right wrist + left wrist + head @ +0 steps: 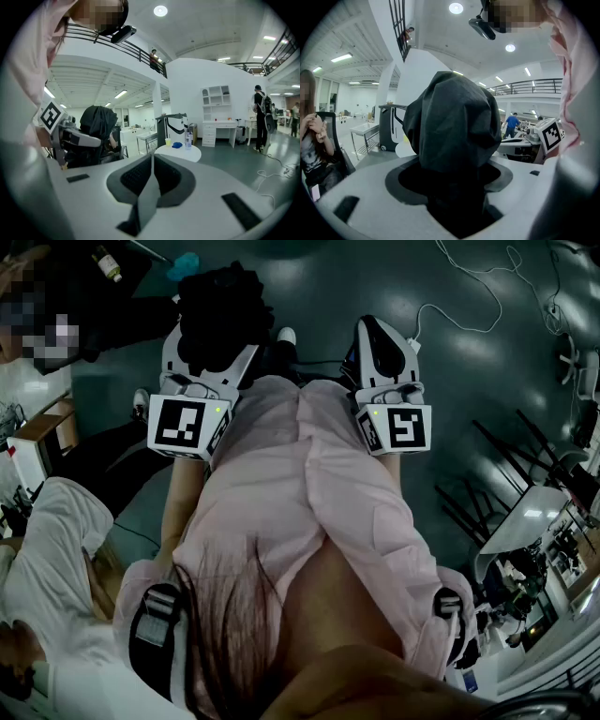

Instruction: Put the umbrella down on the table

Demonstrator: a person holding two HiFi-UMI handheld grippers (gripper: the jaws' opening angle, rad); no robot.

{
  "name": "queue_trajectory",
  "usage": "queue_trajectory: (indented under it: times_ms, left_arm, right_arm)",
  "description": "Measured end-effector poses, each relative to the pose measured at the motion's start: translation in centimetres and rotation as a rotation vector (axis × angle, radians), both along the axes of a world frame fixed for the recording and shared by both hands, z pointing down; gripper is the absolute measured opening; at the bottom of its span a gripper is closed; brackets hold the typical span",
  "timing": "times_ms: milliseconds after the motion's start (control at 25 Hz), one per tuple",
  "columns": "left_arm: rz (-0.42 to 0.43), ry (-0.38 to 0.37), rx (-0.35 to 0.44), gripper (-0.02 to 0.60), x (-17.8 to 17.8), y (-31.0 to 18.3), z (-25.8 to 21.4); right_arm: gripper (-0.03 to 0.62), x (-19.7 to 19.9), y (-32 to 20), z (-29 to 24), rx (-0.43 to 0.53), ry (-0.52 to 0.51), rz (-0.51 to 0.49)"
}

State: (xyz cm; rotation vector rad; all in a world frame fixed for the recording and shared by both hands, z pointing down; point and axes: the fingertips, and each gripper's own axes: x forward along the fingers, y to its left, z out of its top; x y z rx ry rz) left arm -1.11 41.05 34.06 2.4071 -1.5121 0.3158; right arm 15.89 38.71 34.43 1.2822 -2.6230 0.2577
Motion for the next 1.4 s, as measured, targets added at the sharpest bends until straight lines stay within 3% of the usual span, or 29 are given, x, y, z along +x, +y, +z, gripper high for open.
queue_trajectory:
  times_ms: [480,640,1000,1400]
  left_arm:
    - [-0.026,0.007,-0.003,0.324,0.2,0.3,-0.4]
    - [-0.035,0.007,-0.004,0.324,0.3,0.4,-0.3]
    - [-0.077,0.036,0.013,0.324,-0.7,0.3,-0.4]
    - [-0.026,0.06,0.003,0.324,-3.7,-5.0,-0.2]
  right_arm:
    - [0.04,0.0,0.2,-0.4,0.007,0.01,-0.038]
    - [0.041,0.0,0.3,-0.8,0.027,-0.028,-0.061]
    - [0.041,0.5,-0.4,-0.7,0.026,-0.049,-0.033]
    - [0.041,-2.5,-4.7,-0.5,0.001,-0.047,0.033]
